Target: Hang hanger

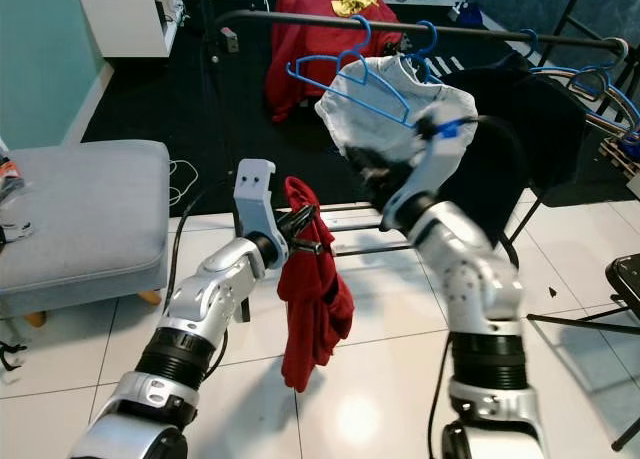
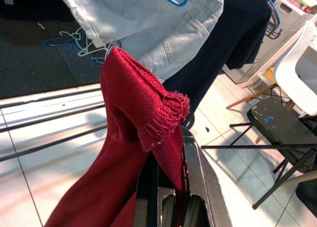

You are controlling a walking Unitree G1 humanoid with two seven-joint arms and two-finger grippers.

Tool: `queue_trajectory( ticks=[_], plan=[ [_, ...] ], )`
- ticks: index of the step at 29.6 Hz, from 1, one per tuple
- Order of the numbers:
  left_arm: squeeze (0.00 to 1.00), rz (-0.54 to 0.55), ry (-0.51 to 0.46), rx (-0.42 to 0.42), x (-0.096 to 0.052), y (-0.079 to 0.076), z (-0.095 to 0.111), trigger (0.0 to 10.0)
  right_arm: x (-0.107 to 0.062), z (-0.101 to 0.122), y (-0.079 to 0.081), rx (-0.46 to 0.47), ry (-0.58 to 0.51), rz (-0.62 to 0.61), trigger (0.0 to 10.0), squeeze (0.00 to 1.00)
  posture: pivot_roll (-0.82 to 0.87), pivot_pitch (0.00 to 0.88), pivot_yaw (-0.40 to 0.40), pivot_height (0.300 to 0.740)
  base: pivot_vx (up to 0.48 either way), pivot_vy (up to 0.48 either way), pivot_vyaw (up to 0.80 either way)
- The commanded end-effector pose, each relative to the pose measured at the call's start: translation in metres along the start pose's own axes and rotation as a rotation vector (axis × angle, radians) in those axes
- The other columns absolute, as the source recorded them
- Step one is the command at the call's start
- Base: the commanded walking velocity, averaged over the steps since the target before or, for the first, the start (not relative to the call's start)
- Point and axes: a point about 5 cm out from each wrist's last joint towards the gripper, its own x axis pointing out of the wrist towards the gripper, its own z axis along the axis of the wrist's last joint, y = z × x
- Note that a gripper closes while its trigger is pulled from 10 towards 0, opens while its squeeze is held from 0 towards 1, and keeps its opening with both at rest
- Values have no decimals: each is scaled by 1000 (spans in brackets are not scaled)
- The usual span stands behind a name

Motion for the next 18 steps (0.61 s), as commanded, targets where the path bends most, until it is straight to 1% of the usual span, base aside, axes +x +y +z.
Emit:
queue_trajectory(
  ticks=[1,2,3,4,5,6,7,8,10,11,13,14,15,16,17,18],
  plan=[
    [0,-5,-10,-3,2,1,4,0,-7,6,-5,-75,-27,-8,10000,0,-116,135,-86,740,0,0,0],
    [0,-1,-14,-2,2,3,7,0,-12,0,-10,-219,22,-14,10000,0,-120,135,-85,740,0,0,0],
    [0,-1,-14,-2,2,3,7,0,-12,0,-10,-219,22,-14,10000,0,-120,135,-85,740,0,0,0],
    [0,3,-19,-2,3,5,11,0,-17,-9,-14,-355,90,-9,10000,0,-121,135,-84,740,0,0,0],
    [0,6,-26,-9,3,6,16,0,-23,-23,-16,-471,166,18,10000,0,-123,135,-84,740,0,0,0],
    [0,7,-31,-13,4,8,19,0,-28,-33,-18,-540,218,43,10000,0,-123,135,-84,740,0,0,0],
    [0,7,-31,-13,4,8,19,0,-28,-33,-18,-540,218,43,10000,0,-123,135,-84,740,0,0,0],
    [0,-6,-41,-17,5,8,25,0,-33,-51,-18,-568,281,65,10000,0,-118,136,-85,740,0,0,0],
    [0,-6,-41,-17,5,8,25,0,-33,-51,-18,-568,281,65,10000,0,-118,136,-85,740,0,0,0],
    [0,-22,-50,-19,5,8,31,0,-38,-68,-17,-566,331,85,10000,0,-115,135,-85,740,0,0,0],
    [0,-22,-50,-19,5,8,31,0,-38,-68,-17,-566,331,85,10000,0,-115,135,-85,740,0,0,0],
    [0,-39,-59,-24,4,7,36,0,-43,-84,-14,-550,377,104,10000,0,-112,137,-83,740,0,0,0],
    [0,-62,-70,-35,3,6,42,0,-48,-102,-12,-542,432,125,10000,1000,-109,138,-82,740,0,0,0],
    [0,-62,-70,-35,3,6,42,0,-48,-102,-12,-542,432,125,10000,1000,-109,138,-82,740,0,0,0],
    [0,-90,-77,-41,1,4,47,0,-51,-114,-11,-533,459,136,10000,1000,-107,140,-82,740,0,0,0],
    [0,-90,-77,-41,1,4,47,0,-51,-114,-11,-533,459,136,10000,1000,-107,140,-82,740,0,0,0]
  ],
)
